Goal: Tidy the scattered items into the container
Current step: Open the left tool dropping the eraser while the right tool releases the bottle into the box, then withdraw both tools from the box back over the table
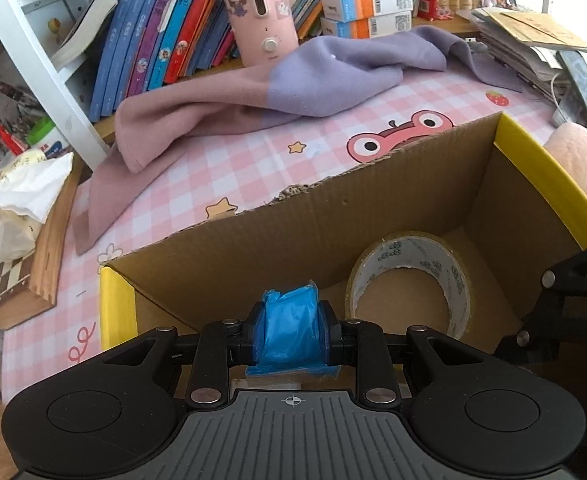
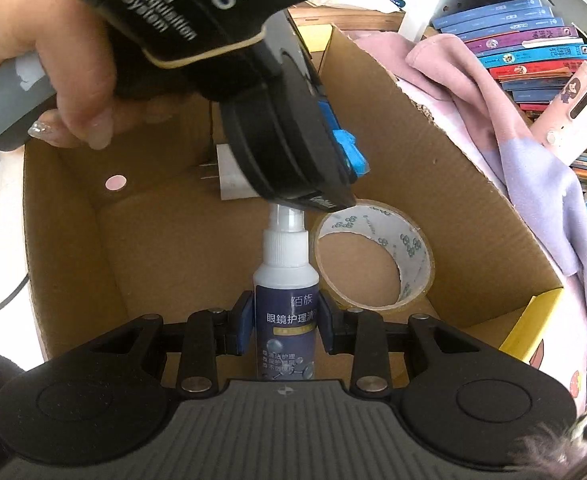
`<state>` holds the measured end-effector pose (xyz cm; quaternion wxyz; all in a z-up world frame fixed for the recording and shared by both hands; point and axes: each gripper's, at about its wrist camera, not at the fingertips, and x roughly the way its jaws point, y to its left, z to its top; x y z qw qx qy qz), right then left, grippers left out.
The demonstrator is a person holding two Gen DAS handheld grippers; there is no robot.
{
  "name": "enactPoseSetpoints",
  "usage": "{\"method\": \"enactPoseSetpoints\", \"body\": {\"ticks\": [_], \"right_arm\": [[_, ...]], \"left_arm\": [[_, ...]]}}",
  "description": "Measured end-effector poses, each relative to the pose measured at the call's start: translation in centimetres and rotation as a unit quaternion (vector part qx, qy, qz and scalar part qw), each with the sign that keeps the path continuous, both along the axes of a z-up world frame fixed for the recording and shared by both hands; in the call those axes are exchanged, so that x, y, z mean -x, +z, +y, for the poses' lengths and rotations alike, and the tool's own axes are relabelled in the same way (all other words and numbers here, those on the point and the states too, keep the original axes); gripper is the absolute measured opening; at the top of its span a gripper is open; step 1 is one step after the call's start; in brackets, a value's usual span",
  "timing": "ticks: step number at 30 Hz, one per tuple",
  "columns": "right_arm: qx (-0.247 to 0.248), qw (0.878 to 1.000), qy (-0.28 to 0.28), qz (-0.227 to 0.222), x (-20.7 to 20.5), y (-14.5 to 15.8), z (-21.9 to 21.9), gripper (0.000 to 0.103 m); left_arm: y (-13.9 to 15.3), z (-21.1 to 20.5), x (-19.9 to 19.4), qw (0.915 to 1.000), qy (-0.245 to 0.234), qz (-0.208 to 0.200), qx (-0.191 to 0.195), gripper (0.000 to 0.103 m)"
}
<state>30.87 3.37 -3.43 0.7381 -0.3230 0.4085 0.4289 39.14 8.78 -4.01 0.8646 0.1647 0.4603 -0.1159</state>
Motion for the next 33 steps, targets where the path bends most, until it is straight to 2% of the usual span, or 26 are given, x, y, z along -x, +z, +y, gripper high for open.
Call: {"method": "enactPoseSetpoints", "body": {"ticks": [2,4,6,11,14,18,22,28,33], "right_arm": [[-0.003,1.0,-0.001,0.0,0.0,0.0,0.0,0.031],[-0.008,1.0,-0.005,-0.001,-0.1,0.1,0.0,0.031],[-0.011,1.0,-0.007,-0.002,-0.3,0.1,0.1,0.031],[-0.027,0.999,-0.011,-0.012,-0.6,0.6,-0.1,0.033],[-0.043,0.999,-0.019,-0.017,-0.4,1.3,-0.6,0.034],[-0.083,0.995,-0.036,-0.031,0.1,3.4,-1.5,0.034],[-0.119,0.99,-0.062,-0.051,1.0,5.8,-2.8,0.035],[-0.192,0.972,-0.107,-0.08,4.3,9.4,-5.4,0.036],[-0.224,0.957,-0.139,-0.118,8.1,11.2,-7.6,0.037]], "left_arm": [[0.3,0.1,0.1,1.0,-0.001,-0.005,0.008,0.03],[0.9,0.1,0.5,0.9997,0.001,-0.018,0.016,0.036],[1.8,0.0,1.1,0.999,0.004,-0.037,0.023,0.051],[4.0,0.1,3.6,0.9953,0.02,-0.089,0.032,0.069],[5.5,0.3,5.2,0.9918,0.036,-0.117,0.036,0.071],[7.7,0.8,8.1,0.9854,0.055,-0.153,0.052,0.08],[9.3,1.0,11.1,0.9789,0.075,-0.182,0.056,0.082],[10.9,1.2,16.2,0.9664,0.113,-0.221,0.068,0.088],[11.6,1.4,19.9,0.9533,0.149,-0.247,0.09,0.089]]}}
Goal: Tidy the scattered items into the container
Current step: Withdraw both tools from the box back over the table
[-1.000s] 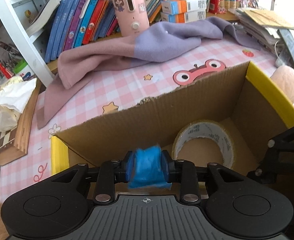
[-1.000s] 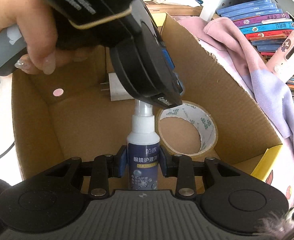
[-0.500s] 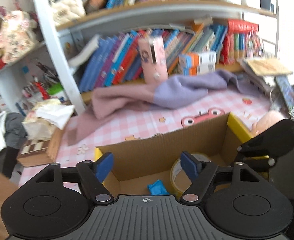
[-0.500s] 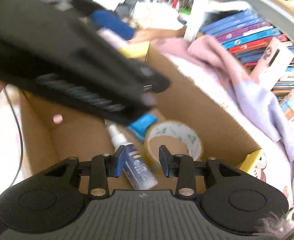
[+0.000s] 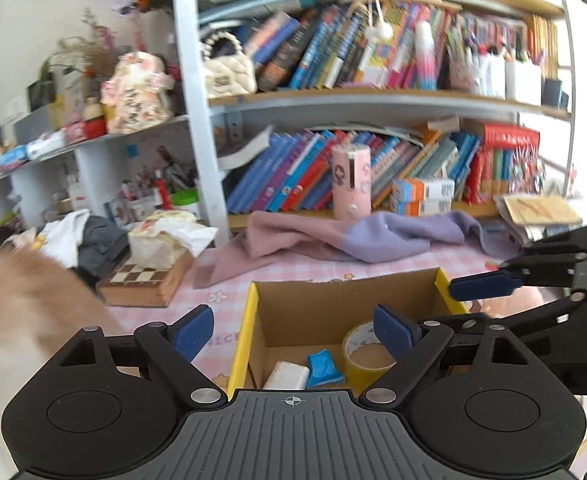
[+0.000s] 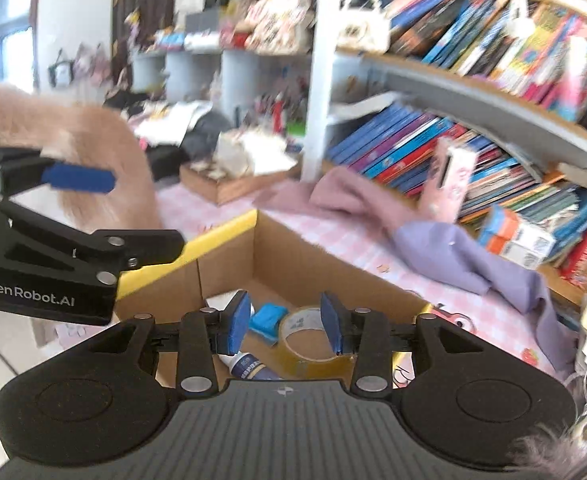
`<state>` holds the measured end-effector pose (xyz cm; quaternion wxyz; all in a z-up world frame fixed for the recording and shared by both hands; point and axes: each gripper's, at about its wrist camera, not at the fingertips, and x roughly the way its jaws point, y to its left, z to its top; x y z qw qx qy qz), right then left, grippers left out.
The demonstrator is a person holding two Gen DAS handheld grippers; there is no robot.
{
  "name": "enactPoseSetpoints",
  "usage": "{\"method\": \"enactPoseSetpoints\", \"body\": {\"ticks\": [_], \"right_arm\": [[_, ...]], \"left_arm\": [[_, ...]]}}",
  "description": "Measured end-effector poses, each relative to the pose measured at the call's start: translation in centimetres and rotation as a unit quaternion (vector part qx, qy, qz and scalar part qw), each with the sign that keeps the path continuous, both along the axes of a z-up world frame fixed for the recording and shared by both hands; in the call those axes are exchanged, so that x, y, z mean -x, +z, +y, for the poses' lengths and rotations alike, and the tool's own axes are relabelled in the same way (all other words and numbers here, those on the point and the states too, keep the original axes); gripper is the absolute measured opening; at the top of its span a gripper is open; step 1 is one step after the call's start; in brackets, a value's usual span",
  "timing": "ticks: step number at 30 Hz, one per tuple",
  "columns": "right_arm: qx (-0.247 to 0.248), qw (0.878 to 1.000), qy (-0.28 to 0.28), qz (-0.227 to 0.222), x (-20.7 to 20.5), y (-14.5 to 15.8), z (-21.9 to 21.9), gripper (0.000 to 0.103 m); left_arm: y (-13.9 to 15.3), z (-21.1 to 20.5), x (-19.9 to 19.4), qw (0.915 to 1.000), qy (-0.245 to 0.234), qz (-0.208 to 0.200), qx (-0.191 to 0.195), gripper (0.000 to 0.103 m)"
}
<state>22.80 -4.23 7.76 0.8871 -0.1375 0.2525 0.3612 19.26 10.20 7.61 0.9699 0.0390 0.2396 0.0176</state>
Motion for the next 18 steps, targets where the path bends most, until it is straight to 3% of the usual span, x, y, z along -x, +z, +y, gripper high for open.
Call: {"method": "enactPoseSetpoints", "body": {"ticks": [4,9,18], "right_arm": [[-0.016,0.999,-0.039,-0.008,2.2,0.4,-1.6,0.037],[-0.038,0.995,-0.092,-0.014,5.3,0.0,-3.5,0.037],[-0.029,0.992,-0.125,-0.012,12.4,-1.5,-5.3,0.037]], "left_arm": [[0.5,0.0,2.8,0.9997,0.005,-0.021,0.01,0.09],[0.1,-0.3,6.0,0.9998,0.005,-0.019,0.005,0.09],[-1.0,-1.3,12.3,0.9999,-0.001,-0.008,0.006,0.09]]}}
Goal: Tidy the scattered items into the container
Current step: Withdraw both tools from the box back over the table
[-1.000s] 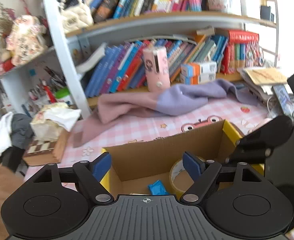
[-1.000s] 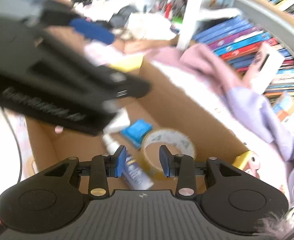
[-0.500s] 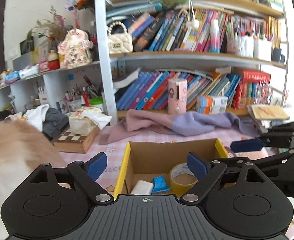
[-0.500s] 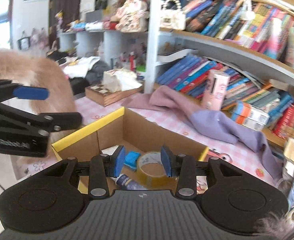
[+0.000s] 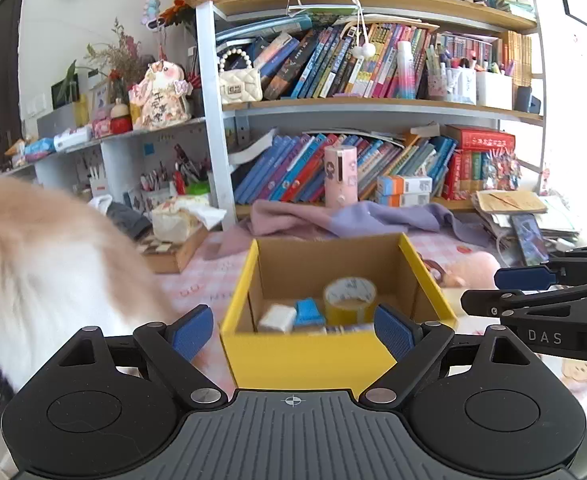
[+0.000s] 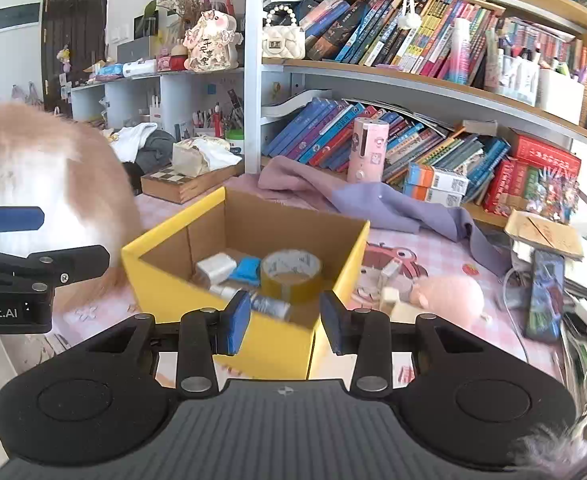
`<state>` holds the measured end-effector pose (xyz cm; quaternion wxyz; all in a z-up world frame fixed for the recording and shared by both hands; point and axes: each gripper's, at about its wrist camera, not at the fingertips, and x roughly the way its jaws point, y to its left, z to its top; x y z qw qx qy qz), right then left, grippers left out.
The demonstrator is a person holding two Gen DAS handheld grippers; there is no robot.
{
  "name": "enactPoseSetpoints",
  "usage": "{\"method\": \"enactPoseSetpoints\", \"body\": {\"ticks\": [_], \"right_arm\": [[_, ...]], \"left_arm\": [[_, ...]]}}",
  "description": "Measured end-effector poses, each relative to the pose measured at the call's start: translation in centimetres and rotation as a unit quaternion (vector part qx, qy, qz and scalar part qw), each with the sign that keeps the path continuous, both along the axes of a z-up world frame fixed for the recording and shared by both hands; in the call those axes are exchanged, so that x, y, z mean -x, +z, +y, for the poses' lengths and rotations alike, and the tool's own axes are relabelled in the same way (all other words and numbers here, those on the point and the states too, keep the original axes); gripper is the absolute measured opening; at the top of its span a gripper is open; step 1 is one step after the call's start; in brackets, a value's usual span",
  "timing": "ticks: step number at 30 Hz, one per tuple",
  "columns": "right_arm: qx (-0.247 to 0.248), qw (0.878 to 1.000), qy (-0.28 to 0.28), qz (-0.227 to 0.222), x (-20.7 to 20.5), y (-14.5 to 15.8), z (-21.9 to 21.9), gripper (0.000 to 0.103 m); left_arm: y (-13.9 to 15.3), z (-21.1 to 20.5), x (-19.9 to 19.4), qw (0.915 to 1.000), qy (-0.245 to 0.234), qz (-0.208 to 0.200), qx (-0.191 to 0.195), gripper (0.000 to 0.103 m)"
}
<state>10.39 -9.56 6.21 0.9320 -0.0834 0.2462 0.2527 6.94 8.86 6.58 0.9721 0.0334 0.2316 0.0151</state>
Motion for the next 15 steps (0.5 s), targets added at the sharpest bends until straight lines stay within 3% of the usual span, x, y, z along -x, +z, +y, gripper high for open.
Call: {"method": "enactPoseSetpoints", "body": {"ticks": [15], "right_arm": [[0.024,0.999,-0.047,0.006,8.2,-3.2,-2.5,0.037]], "left_arm": [[-3.5,-2.9,6.4,0.9992,-0.003,0.038,-0.013,0.09]]}}
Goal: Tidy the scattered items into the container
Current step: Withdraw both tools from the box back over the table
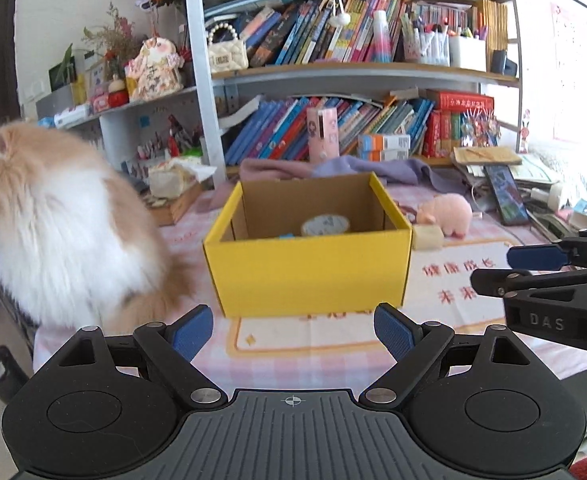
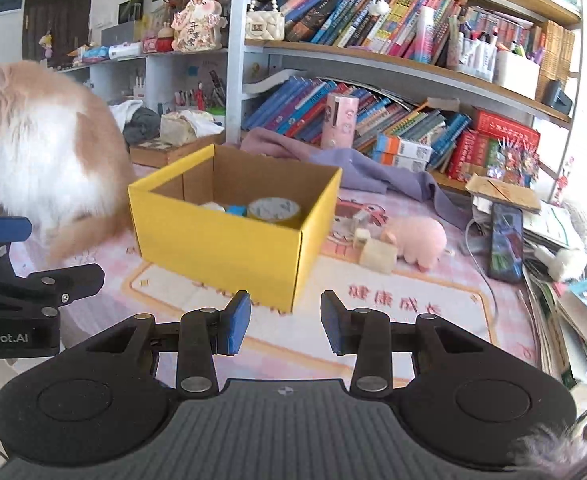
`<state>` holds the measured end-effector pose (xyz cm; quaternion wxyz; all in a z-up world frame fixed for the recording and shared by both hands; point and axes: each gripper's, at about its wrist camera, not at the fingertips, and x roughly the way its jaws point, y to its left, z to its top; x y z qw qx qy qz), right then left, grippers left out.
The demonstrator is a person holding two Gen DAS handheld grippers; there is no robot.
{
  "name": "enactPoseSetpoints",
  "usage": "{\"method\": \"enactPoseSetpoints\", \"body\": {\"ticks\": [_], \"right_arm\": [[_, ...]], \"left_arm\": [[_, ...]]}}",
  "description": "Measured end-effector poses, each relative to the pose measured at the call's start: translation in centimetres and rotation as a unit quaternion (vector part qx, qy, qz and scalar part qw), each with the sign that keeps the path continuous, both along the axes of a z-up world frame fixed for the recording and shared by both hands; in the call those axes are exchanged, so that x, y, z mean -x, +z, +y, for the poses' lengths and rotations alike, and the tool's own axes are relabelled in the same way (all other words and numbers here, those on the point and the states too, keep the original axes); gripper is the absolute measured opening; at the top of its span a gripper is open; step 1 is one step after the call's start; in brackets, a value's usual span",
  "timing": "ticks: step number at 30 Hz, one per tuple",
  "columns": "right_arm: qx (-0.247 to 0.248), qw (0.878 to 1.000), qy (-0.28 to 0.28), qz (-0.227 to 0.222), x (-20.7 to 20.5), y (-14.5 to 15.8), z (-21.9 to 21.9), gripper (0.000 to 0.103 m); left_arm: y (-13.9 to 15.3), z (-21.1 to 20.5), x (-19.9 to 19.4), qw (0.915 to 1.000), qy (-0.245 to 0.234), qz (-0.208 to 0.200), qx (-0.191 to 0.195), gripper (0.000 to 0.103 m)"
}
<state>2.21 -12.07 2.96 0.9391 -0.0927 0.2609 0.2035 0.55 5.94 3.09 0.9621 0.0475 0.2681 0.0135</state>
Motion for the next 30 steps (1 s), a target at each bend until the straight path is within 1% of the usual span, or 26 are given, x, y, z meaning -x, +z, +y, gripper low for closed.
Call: {"method": "enactPoseSetpoints", "body": {"ticks": [4,6,11,18,22,26,30], "right_arm": [[-0.003,1.0,-0.02,0.01,0.7,-0.2,-0.9,0.037],[-0.003,0.999,-0.027,0.019,0.9,-0.3,-1.2,0.038],[0.004,0.999,-0.035,0.03,1.4,-0.5,-1.6,0.043],[0.007,0.999,-0.037,0.027,1.8,-0.6,-1.8,0.049],[0.017,0.999,-0.042,0.006,2.0,-0.7,-2.1,0.053],[0.022,0.999,-0.043,0.011,2.1,-0.9,-2.5,0.055],[0.021,0.998,-0.049,0.015,2.0,-1.0,-2.9,0.058]], "left_arm": [[-0.8,-0.6,0.6,0.9999,-0.005,0.014,0.002,0.091],[-1.1,-0.8,0.8,0.9997,-0.009,0.02,0.006,0.093],[-1.5,-1.1,1.0,0.9993,-0.013,0.032,0.016,0.094],[-2.0,-1.2,1.1,0.9986,-0.014,0.048,0.019,0.095],[-2.1,-1.4,1.0,0.9984,-0.018,0.052,0.016,0.096],[-2.2,-1.6,0.7,0.9982,-0.022,0.053,0.02,0.096],[-2.5,-2.3,0.2,0.9975,-0.036,0.058,0.019,0.096]]}}
